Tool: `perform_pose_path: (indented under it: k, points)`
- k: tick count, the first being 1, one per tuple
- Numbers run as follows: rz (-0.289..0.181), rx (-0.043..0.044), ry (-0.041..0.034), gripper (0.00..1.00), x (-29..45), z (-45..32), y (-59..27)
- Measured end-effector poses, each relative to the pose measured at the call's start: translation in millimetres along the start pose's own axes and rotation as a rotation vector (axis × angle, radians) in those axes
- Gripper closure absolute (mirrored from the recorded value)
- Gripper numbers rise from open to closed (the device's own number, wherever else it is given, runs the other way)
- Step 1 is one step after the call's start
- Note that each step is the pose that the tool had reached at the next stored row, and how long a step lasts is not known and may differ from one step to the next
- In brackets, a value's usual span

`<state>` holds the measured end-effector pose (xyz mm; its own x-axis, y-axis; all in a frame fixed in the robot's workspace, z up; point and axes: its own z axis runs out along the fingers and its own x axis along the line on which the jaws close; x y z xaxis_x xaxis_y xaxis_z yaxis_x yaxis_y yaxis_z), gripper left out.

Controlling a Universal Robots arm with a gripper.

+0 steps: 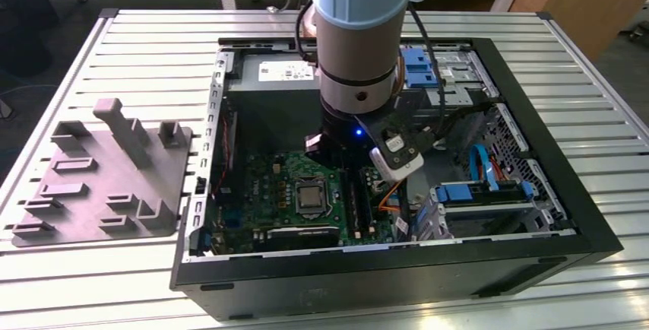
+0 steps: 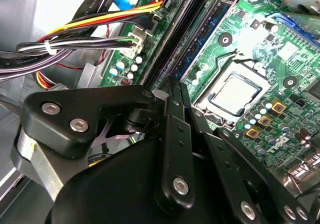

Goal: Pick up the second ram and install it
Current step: 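Insert the second ram into the second slot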

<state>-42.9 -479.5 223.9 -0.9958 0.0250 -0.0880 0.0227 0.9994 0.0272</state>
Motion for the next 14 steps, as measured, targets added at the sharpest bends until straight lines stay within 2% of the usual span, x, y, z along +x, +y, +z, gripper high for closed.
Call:
perform_pose_path:
  k: [14]
  points:
    - [0.0,0.0001,0.0,0.89,0.1,1.5,-0.1]
